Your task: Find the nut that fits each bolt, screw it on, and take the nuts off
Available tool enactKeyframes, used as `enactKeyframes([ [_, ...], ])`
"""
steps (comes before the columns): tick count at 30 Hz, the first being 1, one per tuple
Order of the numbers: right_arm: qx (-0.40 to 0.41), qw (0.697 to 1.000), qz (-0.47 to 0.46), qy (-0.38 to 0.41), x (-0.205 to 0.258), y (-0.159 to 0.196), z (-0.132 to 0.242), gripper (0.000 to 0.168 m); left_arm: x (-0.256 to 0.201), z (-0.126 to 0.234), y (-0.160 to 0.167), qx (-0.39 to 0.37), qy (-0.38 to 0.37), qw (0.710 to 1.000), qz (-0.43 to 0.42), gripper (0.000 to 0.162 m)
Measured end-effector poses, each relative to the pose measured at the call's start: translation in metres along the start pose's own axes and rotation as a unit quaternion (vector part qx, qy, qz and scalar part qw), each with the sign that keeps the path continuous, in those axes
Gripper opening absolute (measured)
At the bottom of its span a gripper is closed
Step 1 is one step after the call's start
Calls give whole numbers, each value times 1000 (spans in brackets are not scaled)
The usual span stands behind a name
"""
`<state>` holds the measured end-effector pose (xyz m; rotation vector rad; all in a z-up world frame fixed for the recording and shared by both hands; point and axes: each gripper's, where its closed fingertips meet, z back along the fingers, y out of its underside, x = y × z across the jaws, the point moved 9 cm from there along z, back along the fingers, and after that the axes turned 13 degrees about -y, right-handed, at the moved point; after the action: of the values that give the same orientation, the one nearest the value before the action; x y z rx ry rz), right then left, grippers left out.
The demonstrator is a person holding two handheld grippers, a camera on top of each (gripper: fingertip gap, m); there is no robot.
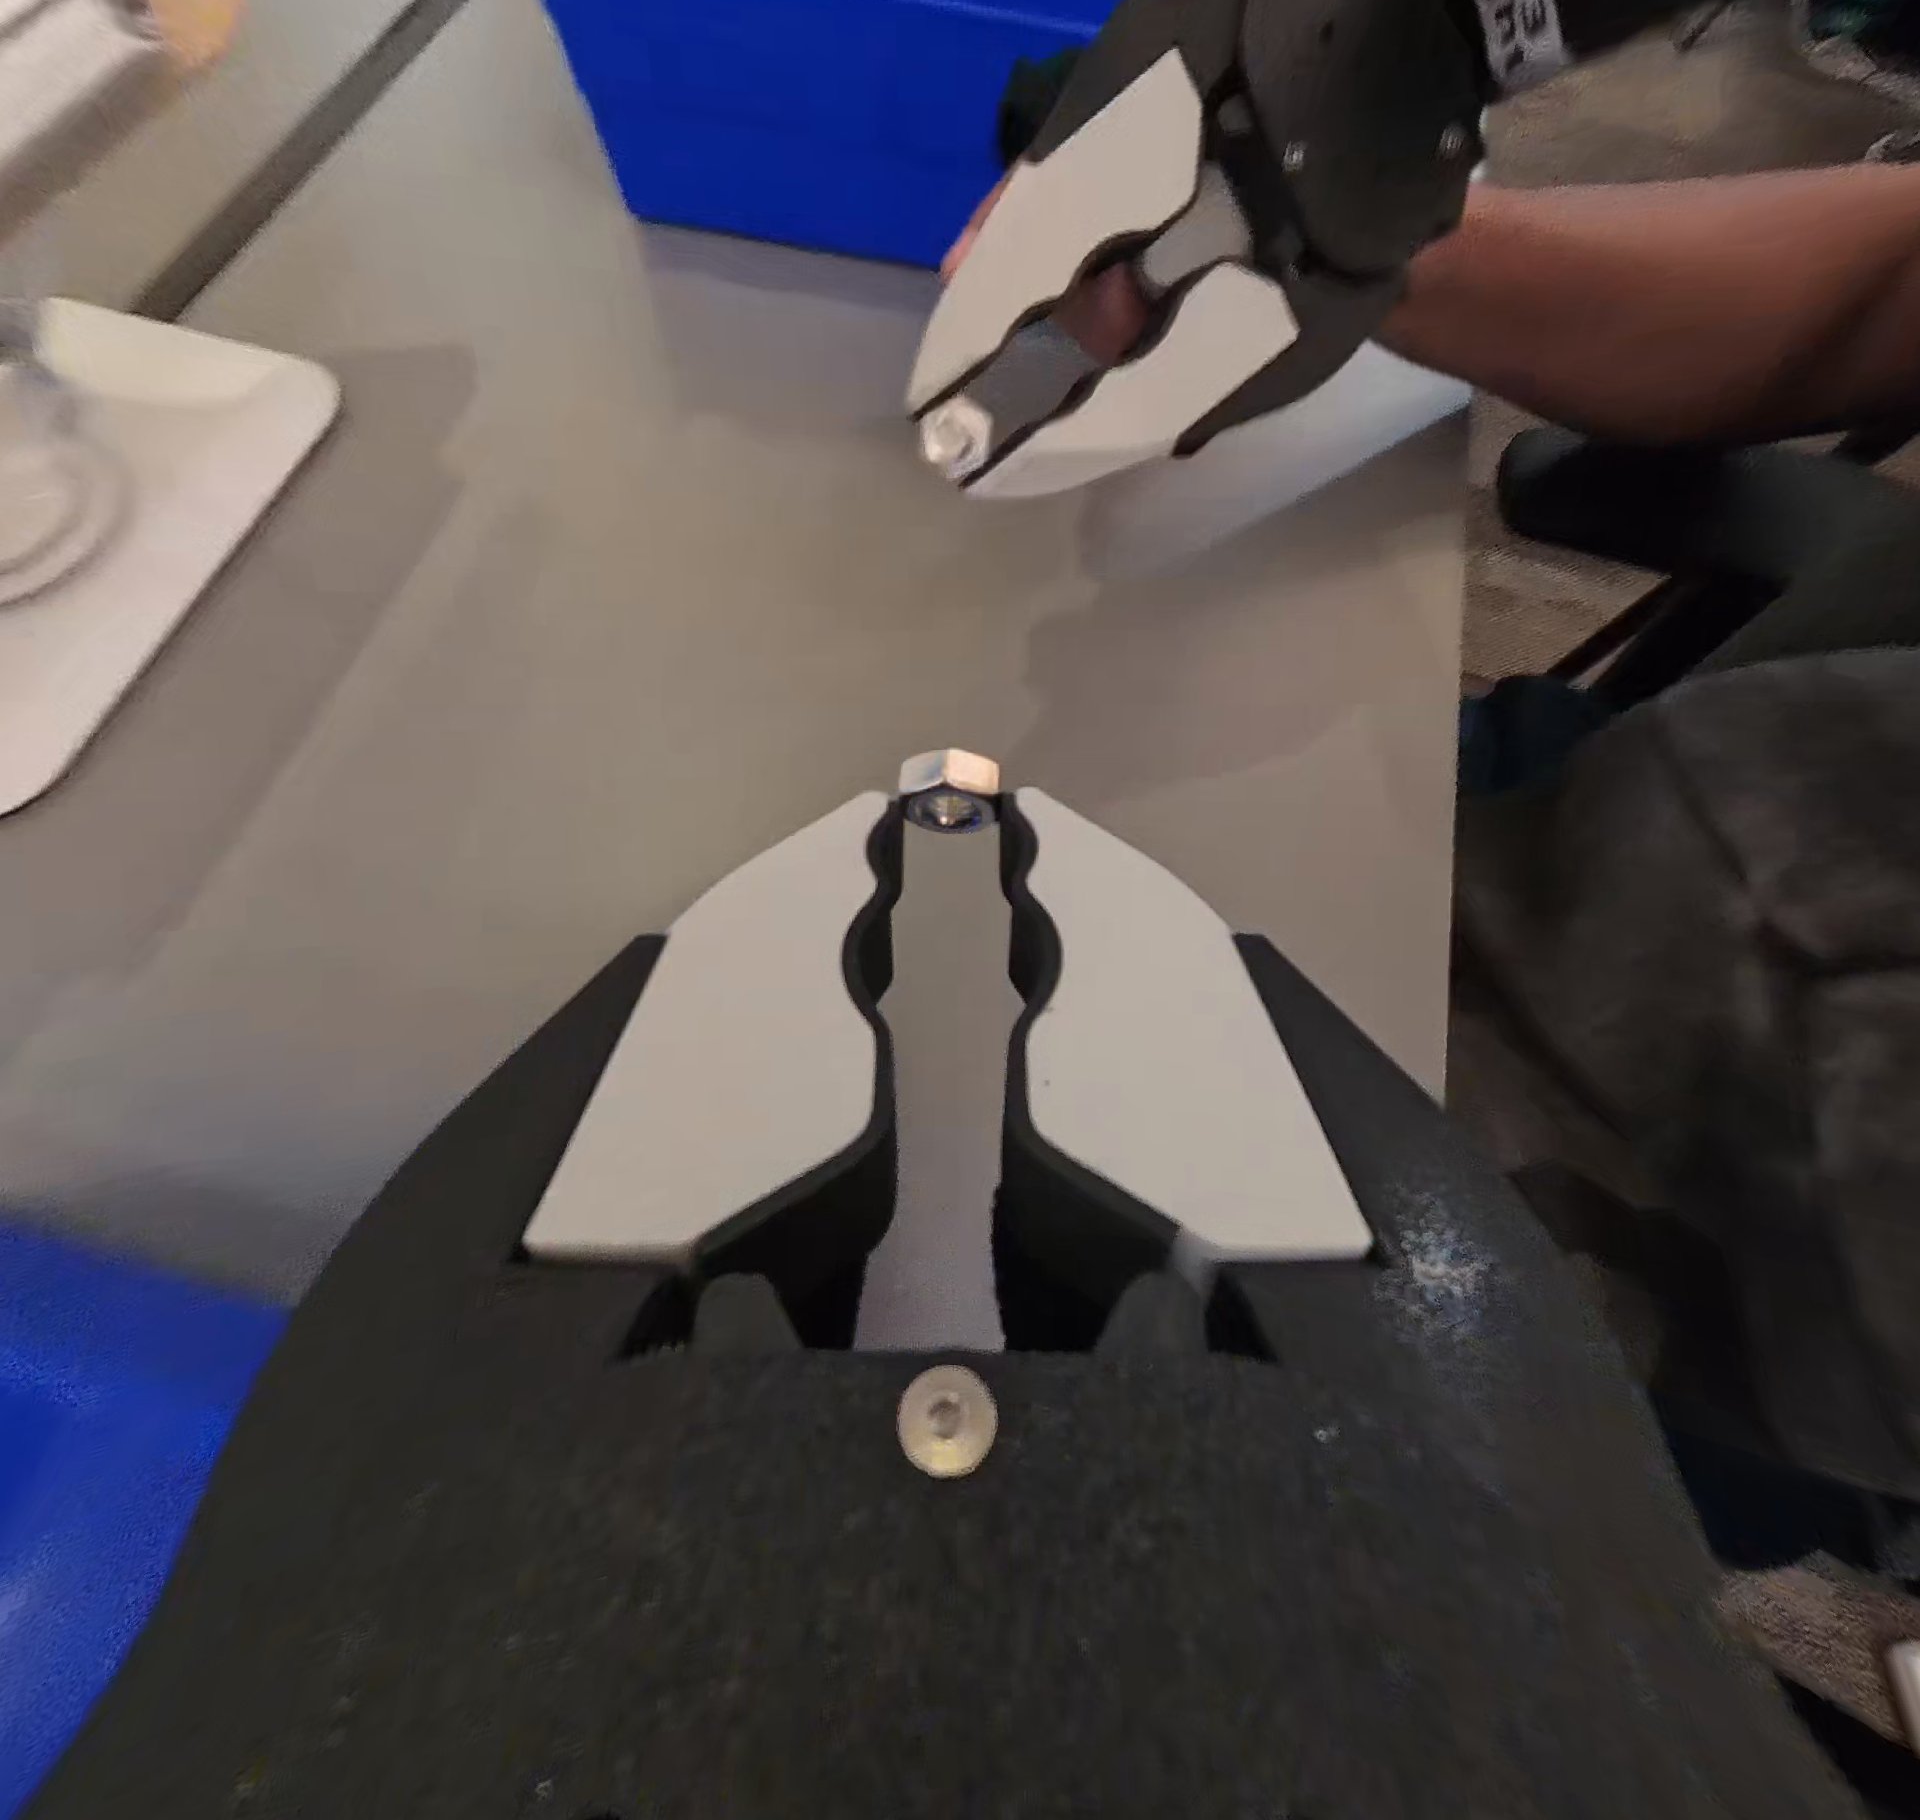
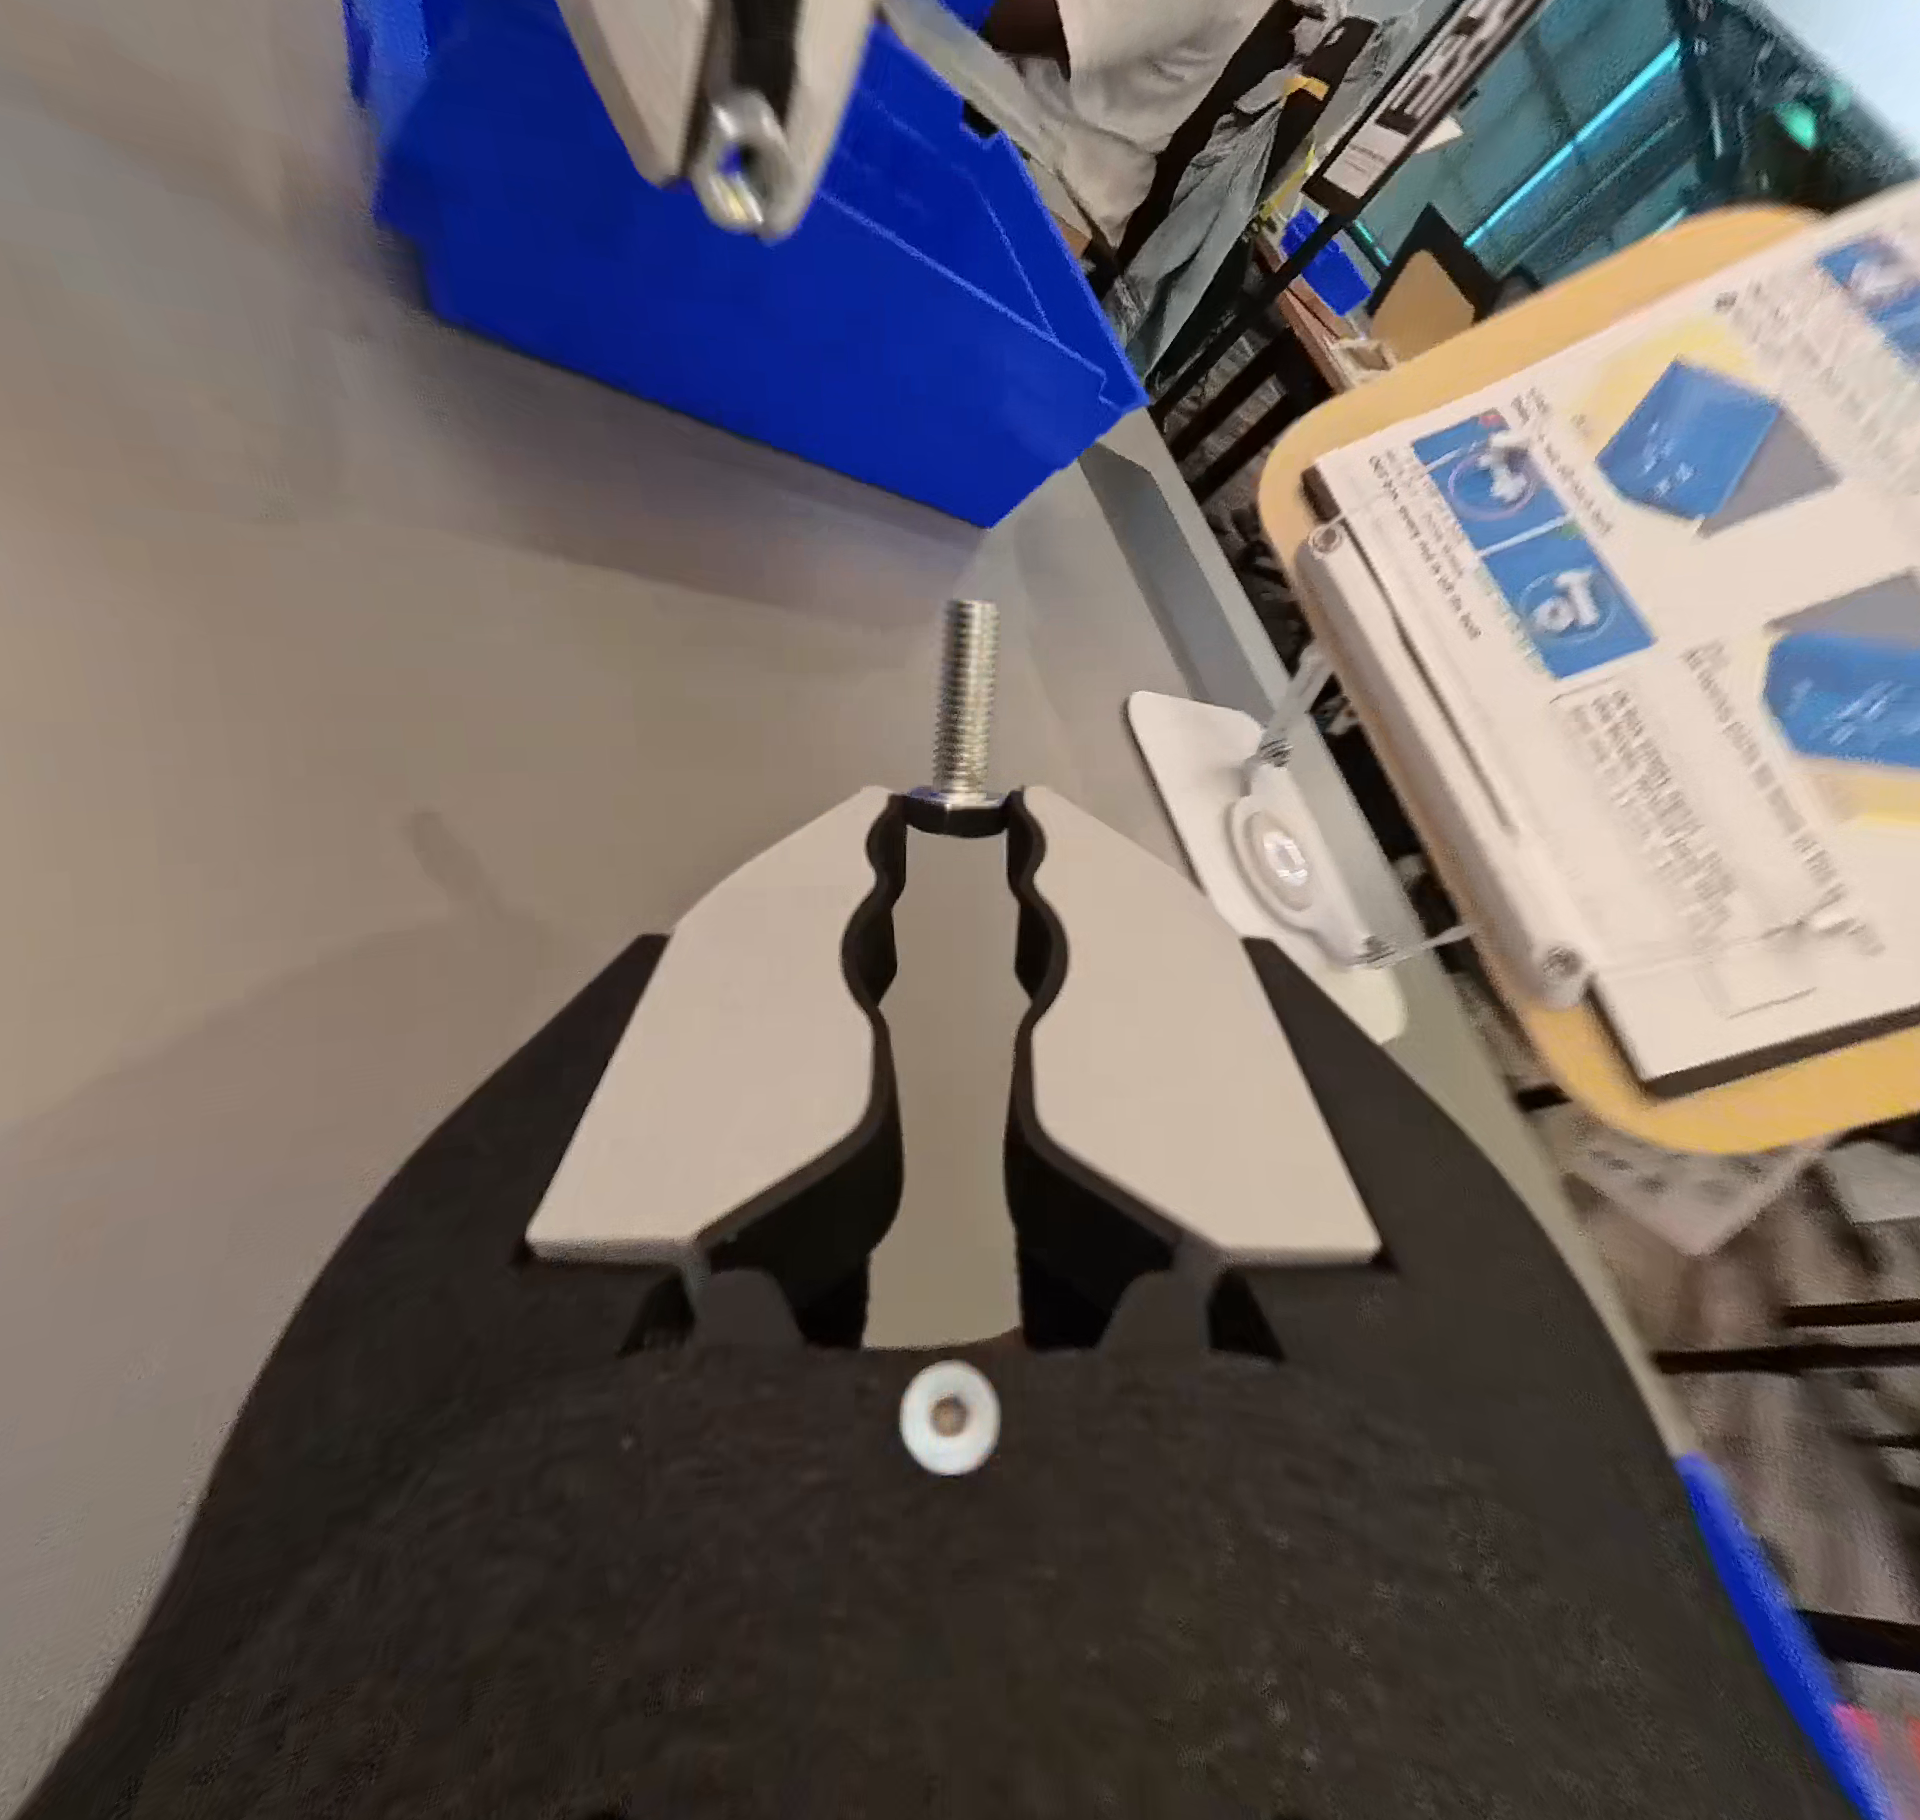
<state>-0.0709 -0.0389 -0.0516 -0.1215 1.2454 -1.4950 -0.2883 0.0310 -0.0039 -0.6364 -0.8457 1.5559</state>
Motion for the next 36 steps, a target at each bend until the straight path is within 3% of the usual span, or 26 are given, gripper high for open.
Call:
enactKeyframes([
  [4, 50, 993, 108, 15, 4, -4, -14, 19, -2, -45, -7, 23, 46, 998, 33, 17],
  [9, 63, 985, 155, 31, 9, 3, -24, 19, 13, -68, -10, 53, 69, 995, 52, 17],
  [17, 104, 976, 186, 52, 5, 13, -36, 19, 27, -80, -13, 66, 120, 985, 106, 17],
  [25, 129, 964, 217, 85, 3, 19, -42, 19, 33, -91, -14, 105, 104, 976, 161, 17],
  [32, 149, 952, 241, 115, 9, 25, -42, 18, 38, -102, -6, 121, 155, 944, 264, 17],
  [36, 167, 949, 249, 101, 15, 32, -46, 18, 34, -109, 1, 139, 121, 957, 226, 17],
])
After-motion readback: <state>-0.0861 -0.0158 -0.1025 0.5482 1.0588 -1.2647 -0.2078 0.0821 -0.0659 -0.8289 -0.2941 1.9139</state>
